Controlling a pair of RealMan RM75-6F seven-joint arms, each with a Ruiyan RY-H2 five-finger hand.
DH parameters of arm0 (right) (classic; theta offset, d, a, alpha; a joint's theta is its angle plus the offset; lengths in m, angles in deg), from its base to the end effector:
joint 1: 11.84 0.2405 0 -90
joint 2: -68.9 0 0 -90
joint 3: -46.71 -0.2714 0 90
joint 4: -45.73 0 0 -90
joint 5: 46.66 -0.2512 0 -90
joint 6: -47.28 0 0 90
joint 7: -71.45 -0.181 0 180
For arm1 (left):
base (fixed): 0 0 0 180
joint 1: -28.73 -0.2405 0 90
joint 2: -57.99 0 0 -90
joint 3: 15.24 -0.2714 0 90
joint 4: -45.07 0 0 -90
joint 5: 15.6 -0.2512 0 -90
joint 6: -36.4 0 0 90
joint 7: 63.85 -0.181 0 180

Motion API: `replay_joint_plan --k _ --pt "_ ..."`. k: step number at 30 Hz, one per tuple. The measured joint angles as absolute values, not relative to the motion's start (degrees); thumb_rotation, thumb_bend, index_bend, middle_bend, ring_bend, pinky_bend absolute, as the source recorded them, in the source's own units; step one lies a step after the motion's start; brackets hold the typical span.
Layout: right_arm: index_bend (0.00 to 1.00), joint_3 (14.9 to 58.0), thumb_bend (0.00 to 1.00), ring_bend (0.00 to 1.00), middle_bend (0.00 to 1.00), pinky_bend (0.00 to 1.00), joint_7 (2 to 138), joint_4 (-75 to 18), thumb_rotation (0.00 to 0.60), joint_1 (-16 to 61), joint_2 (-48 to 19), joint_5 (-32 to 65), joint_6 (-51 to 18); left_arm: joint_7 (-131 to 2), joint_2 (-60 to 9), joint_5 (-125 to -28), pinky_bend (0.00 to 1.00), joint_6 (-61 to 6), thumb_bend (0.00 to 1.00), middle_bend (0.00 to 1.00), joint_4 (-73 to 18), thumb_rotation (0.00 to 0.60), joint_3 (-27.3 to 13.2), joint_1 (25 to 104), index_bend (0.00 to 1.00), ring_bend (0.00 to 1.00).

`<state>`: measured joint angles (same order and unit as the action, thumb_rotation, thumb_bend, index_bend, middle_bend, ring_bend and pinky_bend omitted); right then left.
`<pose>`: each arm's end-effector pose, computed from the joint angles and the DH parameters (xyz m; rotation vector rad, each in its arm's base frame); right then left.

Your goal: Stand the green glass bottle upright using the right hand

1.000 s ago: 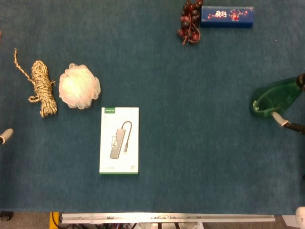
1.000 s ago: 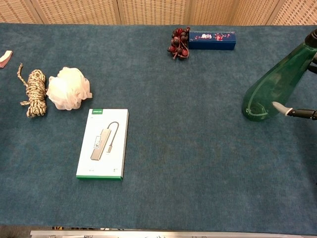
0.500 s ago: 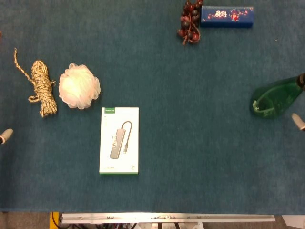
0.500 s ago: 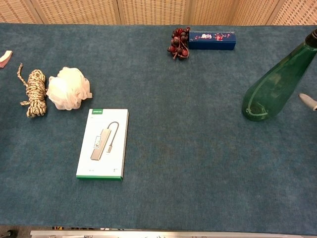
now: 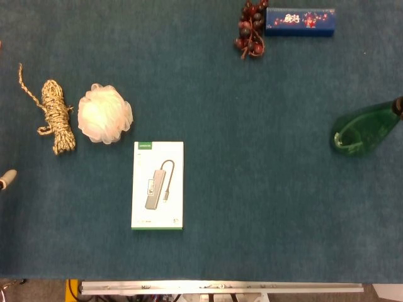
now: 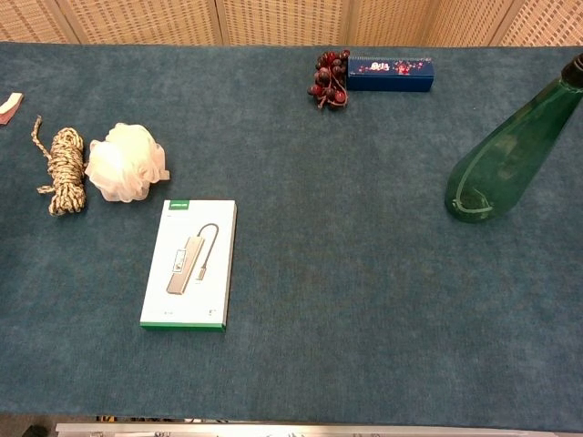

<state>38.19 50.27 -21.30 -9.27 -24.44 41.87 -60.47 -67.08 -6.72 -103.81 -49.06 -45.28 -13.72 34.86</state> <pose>-0.3334 -0.2121 0.0690 0.9414 -0.8292 1.4933 -0.3383 0.2247 0.1225 -1.4626 -0.8213 -0.8719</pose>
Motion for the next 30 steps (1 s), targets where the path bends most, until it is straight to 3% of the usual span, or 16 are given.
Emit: replay_joint_plan --k 9,16,21,30 --pt "0.01 39.7 0.1 0.0 0.16 0.12 68.1 -34.0 0.6 -11.5 -15.7 46.0 -62.7 -66.9 -6.8 -103.8 0.0 -49.1 0.0 0.0 -45.4 0.6 -13.7 34.8 0.0 0.0" --pt "0.14 40.7 0.11 0.01 0.19 0.15 78.2 -42.6 0.6 -13.2 -9.2 48.1 -62.7 -68.1 -6.8 -102.8 0.0 -49.0 0.0 0.0 -45.7 0.6 -13.5 34.7 0.0 0.0" --pt "0.25 41.5 0.13 0.01 0.21 0.15 85.9 -48.9 0.6 -14.2 -4.3 47.4 -60.3 -71.1 -6.9 -100.7 0.0 -48.8 0.0 0.0 -47.0 0.6 -13.0 34.4 0.0 0.0" --pt "0.25 43.4 0.14 0.01 0.21 0.15 98.2 -59.3 0.6 -15.9 4.3 43.5 -54.2 -71.9 -6.9 -100.2 0.0 -48.8 0.0 0.0 -47.5 0.6 -12.7 34.3 0.0 0.0"
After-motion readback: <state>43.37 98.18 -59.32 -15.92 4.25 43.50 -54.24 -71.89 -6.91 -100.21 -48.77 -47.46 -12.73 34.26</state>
